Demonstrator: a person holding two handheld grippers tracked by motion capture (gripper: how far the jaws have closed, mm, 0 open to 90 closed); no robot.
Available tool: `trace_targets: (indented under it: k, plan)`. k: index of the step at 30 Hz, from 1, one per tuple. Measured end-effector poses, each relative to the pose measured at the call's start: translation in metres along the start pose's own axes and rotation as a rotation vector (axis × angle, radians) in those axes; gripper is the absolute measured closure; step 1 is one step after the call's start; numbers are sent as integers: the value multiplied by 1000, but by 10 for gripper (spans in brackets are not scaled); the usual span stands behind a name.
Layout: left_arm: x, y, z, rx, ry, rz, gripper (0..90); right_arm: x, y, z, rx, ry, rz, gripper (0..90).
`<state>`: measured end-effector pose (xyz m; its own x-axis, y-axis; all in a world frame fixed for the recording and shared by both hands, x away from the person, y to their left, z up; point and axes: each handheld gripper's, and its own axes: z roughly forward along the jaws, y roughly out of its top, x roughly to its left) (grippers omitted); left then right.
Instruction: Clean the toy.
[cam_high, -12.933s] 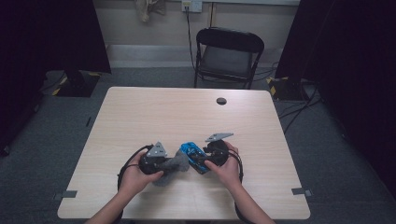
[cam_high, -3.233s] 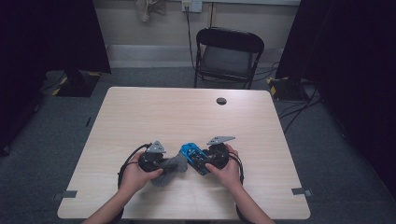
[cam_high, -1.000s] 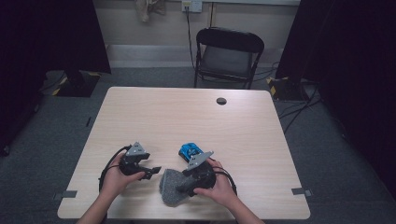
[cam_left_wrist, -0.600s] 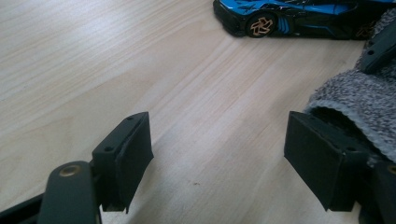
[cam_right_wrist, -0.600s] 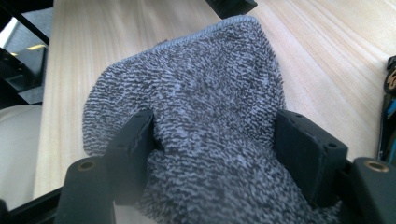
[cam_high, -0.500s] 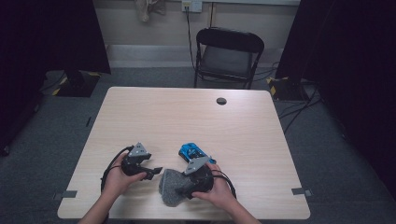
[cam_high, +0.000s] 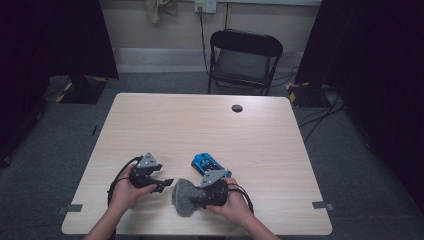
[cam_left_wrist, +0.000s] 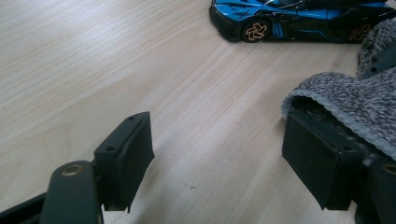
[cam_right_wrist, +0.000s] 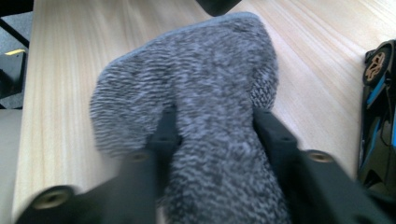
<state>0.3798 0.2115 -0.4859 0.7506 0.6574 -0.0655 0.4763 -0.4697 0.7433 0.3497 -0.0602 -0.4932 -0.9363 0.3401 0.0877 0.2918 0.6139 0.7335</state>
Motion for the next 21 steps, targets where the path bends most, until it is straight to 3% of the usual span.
trace_targets:
  k: [4,8,14,15,21]
  plan:
    - [-1,3,0,-7,-8,2,240,4,2,0,13,-11,-12,693]
    - [-1,9,-2,-24,-16,5,233,6,5,-2,26,-7,6,714]
    - [-2,20,-3,-52,-25,4,221,9,16,-18,11,14,20,717]
    - [-3,23,-1,-56,-25,12,221,5,18,-31,-10,17,32,717]
    - [-14,37,12,-69,-53,33,212,-9,10,-64,-14,-23,57,717]
